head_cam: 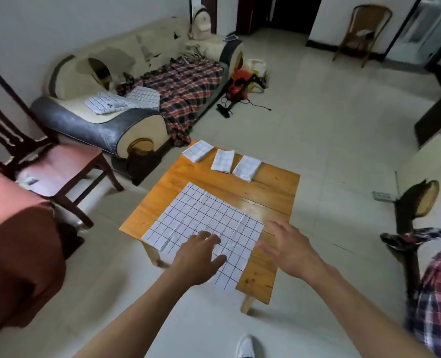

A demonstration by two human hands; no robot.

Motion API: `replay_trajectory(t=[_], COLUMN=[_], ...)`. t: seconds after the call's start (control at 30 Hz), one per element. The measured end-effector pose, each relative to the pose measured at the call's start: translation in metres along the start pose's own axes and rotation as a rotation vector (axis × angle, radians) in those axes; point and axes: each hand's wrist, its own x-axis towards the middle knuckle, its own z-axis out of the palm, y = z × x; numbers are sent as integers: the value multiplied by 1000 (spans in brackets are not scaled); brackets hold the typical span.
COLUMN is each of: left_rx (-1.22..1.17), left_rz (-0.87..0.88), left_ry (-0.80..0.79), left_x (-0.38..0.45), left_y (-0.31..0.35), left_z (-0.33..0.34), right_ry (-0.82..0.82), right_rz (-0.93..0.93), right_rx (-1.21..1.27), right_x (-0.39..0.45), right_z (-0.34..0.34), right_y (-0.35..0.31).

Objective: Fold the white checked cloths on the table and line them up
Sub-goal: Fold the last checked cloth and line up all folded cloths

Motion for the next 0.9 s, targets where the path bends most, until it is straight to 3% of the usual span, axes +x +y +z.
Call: replay_trajectory(t=[0.23, 0.47, 0.77, 0.9], left_rx=[-3, -53, -73, -77], left_rz=[-80, -116, -168, -207], left_ry=[-68, -131, -262, -219], left_x=[16, 43, 101, 124], left_y=[26, 18, -18, -19], left_z=[26, 59, 162, 211], right_ry=[-101, -145, -195, -191], right_rz=[-4, -12, -6, -43], right_rx=[21, 81, 131, 120], right_x=[33, 62, 100, 124], right_z=[21, 55, 146, 186], right_y=[58, 66, 84, 100])
